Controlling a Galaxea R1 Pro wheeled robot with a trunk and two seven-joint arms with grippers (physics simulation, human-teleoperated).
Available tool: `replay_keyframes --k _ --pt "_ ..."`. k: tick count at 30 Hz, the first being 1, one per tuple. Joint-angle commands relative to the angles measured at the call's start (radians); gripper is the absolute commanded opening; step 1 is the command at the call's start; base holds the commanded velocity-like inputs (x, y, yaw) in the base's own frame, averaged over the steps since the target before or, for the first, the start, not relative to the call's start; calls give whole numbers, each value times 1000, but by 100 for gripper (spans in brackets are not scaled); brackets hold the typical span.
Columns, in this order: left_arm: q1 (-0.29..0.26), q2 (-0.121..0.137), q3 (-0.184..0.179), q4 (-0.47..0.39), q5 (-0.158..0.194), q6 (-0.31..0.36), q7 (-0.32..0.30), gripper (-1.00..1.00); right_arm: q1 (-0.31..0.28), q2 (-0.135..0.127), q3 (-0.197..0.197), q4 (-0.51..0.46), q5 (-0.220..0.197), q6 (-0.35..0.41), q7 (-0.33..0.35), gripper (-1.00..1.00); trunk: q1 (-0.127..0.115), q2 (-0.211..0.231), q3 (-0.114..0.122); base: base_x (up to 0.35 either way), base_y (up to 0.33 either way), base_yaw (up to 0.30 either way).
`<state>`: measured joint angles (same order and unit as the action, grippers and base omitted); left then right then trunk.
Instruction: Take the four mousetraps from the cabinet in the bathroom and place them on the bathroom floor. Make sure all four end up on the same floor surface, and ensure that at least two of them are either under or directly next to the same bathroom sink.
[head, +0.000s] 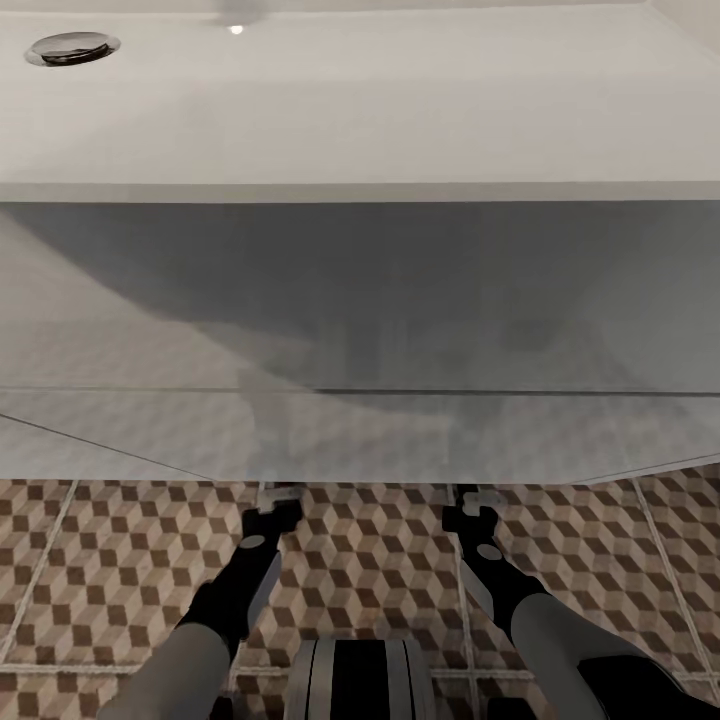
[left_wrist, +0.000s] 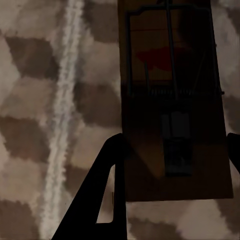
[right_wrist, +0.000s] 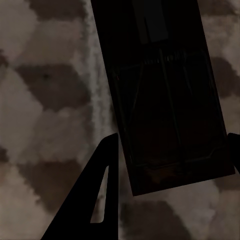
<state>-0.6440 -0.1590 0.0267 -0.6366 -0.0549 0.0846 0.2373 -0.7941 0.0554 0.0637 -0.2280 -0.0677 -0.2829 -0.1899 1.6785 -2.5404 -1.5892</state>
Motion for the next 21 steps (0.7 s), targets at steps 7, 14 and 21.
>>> replay_keyframes --k 7,14,21 --pt "-89 3 3 156 -8 -62 2 -100 -1 0 7 1 -10 -4 -3 -100 0 0 -1 0 0 0" --pt "-112 3 4 187 -8 -96 2 -100 -1 0 7 1 -10 -3 -3 -100 0 0 -1 0 0 0" --pt "-117 5 4 195 -7 -100 2 -100 -1 0 7 1 -10 -3 -3 -100 0 0 -1 0 0 0"
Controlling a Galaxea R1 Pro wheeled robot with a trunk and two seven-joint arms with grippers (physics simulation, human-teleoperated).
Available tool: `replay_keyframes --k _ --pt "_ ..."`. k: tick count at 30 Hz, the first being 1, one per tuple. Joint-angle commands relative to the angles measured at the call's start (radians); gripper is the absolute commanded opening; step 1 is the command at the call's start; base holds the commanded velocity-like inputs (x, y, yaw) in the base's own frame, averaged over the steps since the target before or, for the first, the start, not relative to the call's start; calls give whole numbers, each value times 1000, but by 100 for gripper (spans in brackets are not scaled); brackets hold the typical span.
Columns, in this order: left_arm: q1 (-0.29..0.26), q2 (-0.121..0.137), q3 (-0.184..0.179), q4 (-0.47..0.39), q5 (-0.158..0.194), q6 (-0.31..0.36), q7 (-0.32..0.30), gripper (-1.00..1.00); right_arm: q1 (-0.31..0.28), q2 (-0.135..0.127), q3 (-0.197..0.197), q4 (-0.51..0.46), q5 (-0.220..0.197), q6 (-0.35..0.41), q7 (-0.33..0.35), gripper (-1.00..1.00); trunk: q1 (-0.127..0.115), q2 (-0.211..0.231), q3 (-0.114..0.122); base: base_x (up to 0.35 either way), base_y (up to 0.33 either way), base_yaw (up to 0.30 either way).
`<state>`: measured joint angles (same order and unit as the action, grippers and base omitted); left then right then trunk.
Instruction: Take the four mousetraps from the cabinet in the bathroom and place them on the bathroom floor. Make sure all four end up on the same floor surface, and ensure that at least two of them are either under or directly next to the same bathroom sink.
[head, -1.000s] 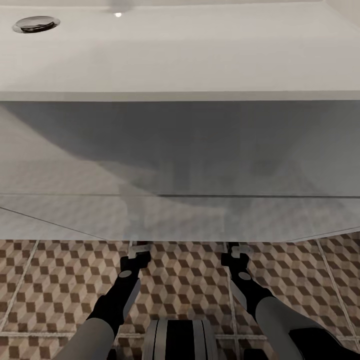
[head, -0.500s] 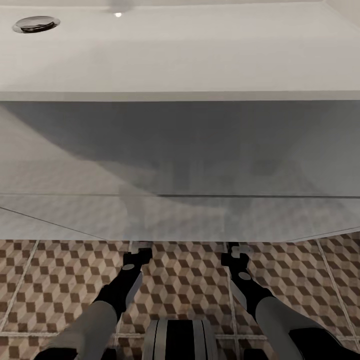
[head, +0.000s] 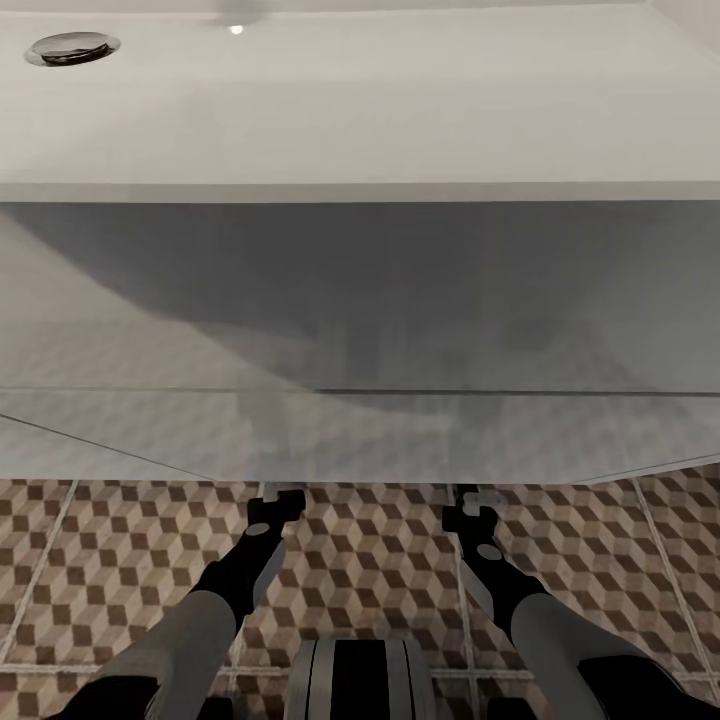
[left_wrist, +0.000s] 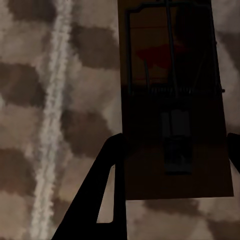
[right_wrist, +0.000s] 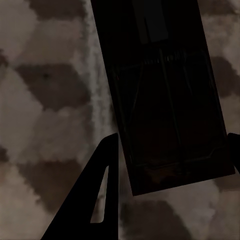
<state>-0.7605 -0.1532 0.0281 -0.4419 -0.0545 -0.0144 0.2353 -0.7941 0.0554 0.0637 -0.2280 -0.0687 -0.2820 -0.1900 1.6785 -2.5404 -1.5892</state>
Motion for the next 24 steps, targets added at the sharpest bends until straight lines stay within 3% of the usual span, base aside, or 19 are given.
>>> replay_keyframes --k 1,7,13,24 --pt "-1 0 3 1 -7 -1 4 -100 -1 0 7 1 -9 -4 -3 -100 0 0 0 0 0 0" --pt "-15 1 3 30 -4 0 4 -100 -1 0 7 1 -9 -4 -3 -100 0 0 0 0 0 0" --pt "-63 3 3 115 -5 -5 5 -100 -1 0 7 1 -9 -3 -3 -100 0 0 0 0 0 0" --pt "-74 15 5 143 -2 -14 6 -100 -1 0 5 1 -9 6 -6 -100 0 0 0 0 0 0"
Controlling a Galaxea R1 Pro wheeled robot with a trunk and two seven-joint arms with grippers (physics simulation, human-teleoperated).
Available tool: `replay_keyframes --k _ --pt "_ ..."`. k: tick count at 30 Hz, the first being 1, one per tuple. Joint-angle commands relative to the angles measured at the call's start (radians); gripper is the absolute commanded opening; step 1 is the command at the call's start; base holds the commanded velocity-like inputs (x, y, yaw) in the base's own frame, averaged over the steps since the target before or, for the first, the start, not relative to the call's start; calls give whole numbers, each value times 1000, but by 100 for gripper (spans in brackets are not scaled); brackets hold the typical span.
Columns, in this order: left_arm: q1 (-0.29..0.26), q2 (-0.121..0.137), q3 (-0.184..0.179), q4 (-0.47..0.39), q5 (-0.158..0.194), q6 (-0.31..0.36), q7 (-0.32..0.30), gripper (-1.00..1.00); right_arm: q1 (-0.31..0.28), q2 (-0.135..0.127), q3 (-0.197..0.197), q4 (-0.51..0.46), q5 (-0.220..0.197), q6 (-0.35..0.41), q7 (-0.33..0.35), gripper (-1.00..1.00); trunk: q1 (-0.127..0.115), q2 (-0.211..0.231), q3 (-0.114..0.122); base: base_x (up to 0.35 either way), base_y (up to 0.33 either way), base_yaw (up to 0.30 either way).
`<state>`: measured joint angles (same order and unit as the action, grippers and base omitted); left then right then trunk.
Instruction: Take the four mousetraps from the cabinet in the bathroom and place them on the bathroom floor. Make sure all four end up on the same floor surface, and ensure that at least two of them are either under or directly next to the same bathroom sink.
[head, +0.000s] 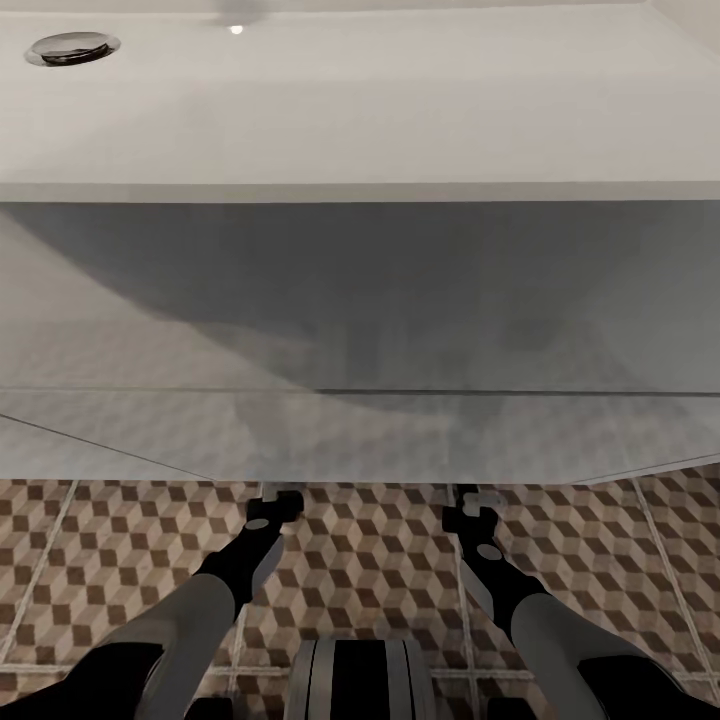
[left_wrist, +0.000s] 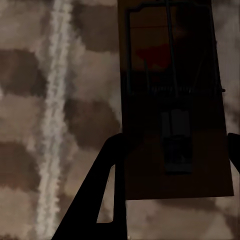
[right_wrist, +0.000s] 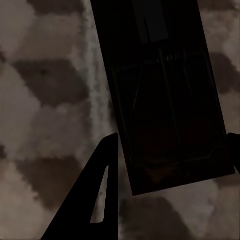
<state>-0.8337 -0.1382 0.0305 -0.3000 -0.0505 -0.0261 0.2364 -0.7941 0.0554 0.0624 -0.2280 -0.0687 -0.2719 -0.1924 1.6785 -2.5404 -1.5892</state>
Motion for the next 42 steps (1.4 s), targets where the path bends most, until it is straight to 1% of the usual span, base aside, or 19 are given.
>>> replay_keyframes --k 1,6,10,17,24,31,42 --pt "-1 1 3 1 -6 -3 4 -100 -1 0 7 1 -9 -3 -4 -100 0 0 0 0 0 0" --pt "-1 10 4 -1 -4 -4 4 -100 -1 0 7 1 -8 11 -10 -100 0 0 0 0 0 0" --pt "-1 10 5 -2 -2 -5 4 -100 -1 1 7 0 -7 34 -14 -100 0 0 0 0 0 0" --pt "-1 11 5 -4 -1 -4 4 -100 -1 0 7 -1 -6 48 -14 -100 0 0 0 0 0 0" --pt "-1 11 5 -2 -1 -4 4 -100 -1 1 7 -1 -6 49 -13 -100 0 0 0 0 0 0" --pt "-1 8 2 2 -12 -6 4 -100 -1 1 7 -1 -8 52 -13 -100 0 0 0 0 0 0" --pt "-1 2 1 -2 -12 -13 4 -100 -1 1 7 -1 -5 68 -9 -100 0 0 0 0 0 0"
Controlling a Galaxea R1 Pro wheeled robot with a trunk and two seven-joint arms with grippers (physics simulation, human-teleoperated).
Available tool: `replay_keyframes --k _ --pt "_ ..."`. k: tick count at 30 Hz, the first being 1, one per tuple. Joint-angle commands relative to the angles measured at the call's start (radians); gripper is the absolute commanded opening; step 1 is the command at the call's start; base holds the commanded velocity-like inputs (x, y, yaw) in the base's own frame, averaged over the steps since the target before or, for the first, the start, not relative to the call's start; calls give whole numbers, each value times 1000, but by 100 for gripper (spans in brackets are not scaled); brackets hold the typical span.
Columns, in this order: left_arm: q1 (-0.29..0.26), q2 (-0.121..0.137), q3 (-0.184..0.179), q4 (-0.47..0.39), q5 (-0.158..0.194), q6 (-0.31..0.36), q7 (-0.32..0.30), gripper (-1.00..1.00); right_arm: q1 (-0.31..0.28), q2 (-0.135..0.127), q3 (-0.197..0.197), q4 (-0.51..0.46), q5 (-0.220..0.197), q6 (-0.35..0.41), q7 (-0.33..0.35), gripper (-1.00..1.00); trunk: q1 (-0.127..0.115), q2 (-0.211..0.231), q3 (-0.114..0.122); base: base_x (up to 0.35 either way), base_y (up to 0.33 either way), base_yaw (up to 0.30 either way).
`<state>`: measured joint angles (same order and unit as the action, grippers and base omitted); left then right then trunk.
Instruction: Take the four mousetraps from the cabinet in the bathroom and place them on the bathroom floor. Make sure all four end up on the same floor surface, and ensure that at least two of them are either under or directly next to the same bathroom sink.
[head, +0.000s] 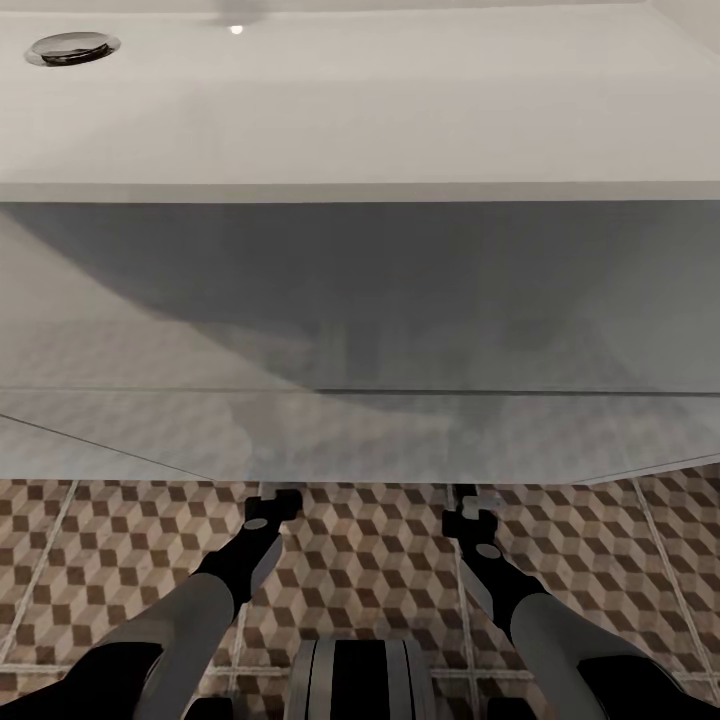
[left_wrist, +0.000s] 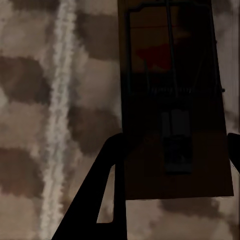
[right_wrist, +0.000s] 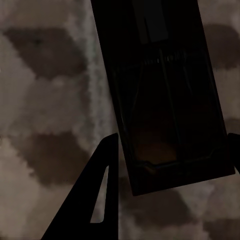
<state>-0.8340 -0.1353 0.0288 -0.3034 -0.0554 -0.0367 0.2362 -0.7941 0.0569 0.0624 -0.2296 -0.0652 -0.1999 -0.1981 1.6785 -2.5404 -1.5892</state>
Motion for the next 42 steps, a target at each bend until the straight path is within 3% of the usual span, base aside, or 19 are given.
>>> replay_keyframes --k 1,6,11,25,32,42 --pt "0 -1 2 2 -7 -14 5 -100 -1 0 7 1 -9 -3 -2 -100 0 0 0 11 0 0" --pt "0 -3 0 6 -8 -84 6 -100 -1 0 7 1 -8 -3 1 -100 0 0 0 161 30 0" --pt "0 -2 1 7 -9 -105 6 -100 -1 -1 7 1 -8 -3 2 -100 0 0 0 110 22 0" --pt "0 -1 2 14 -5 -107 6 -100 -1 -2 8 2 -10 -4 3 -100 0 0 0 10 2 0" --pt "0 1 1 90 -4 -101 6 -100 -1 0 8 27 -12 -9 1 -100 0 0 0 0 0 0" --pt "0 2 0 117 -4 -101 5 -100 -1 -2 7 74 -12 -51 0 -100 0 0 0 0 0 0"
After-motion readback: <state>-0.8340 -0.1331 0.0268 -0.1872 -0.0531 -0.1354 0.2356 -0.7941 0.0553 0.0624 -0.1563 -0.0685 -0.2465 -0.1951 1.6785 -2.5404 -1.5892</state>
